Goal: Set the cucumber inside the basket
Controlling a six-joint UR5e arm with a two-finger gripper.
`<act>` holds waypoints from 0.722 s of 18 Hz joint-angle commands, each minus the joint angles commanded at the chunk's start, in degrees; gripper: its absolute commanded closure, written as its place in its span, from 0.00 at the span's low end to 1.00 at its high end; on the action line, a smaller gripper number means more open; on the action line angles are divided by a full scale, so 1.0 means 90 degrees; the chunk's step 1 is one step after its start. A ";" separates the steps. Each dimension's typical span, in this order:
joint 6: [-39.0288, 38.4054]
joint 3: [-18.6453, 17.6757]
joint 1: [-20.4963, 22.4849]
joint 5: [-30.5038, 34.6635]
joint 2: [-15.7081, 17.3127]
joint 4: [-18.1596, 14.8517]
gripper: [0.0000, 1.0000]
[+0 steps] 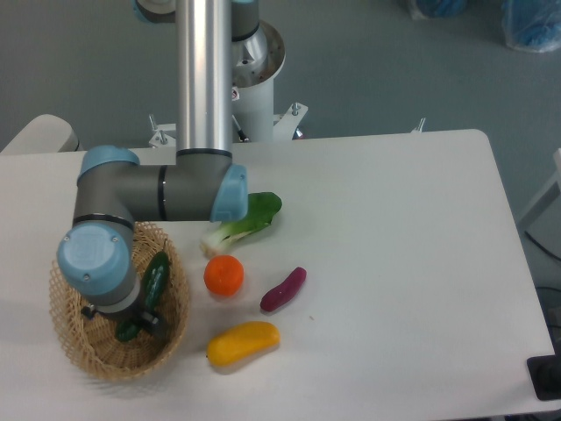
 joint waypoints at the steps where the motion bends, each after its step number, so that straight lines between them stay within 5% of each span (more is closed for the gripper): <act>1: 0.0235 0.0000 0.0088 0.0127 0.0000 -0.0029 0.00; 13: 0.2803 0.0205 0.1826 0.0207 0.0030 -0.0029 0.00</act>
